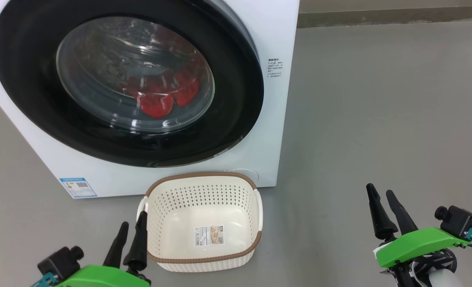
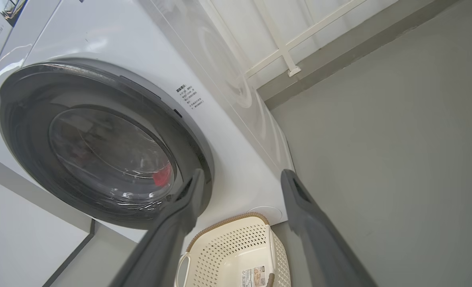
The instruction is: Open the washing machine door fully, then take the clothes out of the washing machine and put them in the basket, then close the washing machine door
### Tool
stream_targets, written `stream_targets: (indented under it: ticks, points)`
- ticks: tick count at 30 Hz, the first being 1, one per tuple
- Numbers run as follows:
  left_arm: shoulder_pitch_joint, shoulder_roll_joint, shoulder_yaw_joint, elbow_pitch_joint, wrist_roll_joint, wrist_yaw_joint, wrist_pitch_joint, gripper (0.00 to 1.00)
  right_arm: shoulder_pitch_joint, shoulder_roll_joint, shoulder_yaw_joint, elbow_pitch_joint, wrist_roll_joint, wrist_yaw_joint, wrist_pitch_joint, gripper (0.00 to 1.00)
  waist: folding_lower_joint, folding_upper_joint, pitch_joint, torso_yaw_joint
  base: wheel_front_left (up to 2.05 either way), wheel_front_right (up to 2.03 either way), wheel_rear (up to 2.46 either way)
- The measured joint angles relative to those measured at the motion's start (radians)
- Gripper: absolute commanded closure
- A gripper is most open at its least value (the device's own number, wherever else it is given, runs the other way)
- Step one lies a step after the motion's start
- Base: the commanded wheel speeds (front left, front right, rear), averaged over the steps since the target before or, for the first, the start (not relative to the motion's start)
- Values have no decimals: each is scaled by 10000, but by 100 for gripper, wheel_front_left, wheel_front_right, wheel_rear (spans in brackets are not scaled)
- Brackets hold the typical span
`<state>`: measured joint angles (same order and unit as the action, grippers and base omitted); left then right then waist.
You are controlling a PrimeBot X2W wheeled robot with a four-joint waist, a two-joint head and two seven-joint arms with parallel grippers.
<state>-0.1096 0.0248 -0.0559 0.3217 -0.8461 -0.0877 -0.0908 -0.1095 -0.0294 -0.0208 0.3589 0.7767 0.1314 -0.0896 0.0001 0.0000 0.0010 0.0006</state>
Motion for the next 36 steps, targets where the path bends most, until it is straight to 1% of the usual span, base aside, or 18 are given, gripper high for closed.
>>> stream_targets:
  ticks: [17,29,36]
  points:
    - [-430,13,-222,12,1948,27,-470,0,-295,-23,288,0,-1962,0,-487,0,0,0,80,95,0,0,0]
    - [-636,36,-431,2,3277,174,-800,0,-578,-54,380,4,-3413,0,-842,0,0,0,82,101,0,0,0]
    - [-701,61,-516,-2,4082,176,-1016,0,-658,-75,472,-2,-4243,0,-1049,0,0,0,42,99,0,0,0]
